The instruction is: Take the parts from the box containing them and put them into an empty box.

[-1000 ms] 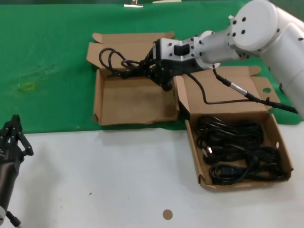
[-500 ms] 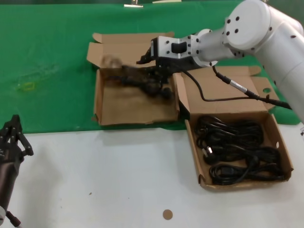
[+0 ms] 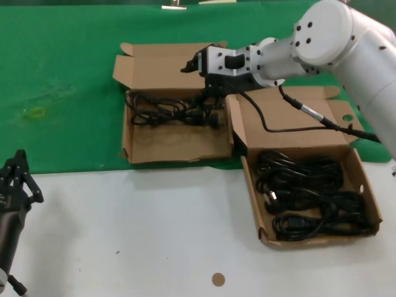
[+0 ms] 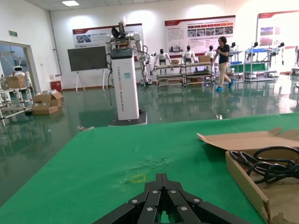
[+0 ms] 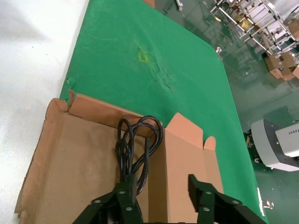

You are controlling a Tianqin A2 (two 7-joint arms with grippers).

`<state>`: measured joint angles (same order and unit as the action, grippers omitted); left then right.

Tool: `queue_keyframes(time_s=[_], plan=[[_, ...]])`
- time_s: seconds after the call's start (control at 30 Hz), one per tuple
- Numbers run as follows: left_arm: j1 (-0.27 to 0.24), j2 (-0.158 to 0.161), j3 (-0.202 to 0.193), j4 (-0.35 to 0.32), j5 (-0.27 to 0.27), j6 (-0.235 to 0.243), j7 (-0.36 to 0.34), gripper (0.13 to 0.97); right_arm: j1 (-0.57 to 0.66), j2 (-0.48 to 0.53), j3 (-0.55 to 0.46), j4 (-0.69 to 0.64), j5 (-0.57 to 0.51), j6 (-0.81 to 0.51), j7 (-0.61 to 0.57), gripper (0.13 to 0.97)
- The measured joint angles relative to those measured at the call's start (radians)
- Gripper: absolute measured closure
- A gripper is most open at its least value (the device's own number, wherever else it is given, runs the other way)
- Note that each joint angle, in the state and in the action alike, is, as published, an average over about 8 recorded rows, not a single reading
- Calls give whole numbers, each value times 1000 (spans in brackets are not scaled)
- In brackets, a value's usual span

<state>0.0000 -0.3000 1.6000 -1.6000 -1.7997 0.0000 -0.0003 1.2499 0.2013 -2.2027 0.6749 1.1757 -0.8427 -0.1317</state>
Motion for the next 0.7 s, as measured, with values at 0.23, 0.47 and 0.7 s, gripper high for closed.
queue_keyframes(time_s=[0.23,0.47,0.7], plan=[[0,0,0,0,0,0,0,940,-23,2,11,17,12,16,2,680],[0,0,0,0,0,0,0,892,-110,9,53,81,55,74,12,487],[0,0,0,0,0,0,0,848,-223,18,108,165,111,150,24,346]])
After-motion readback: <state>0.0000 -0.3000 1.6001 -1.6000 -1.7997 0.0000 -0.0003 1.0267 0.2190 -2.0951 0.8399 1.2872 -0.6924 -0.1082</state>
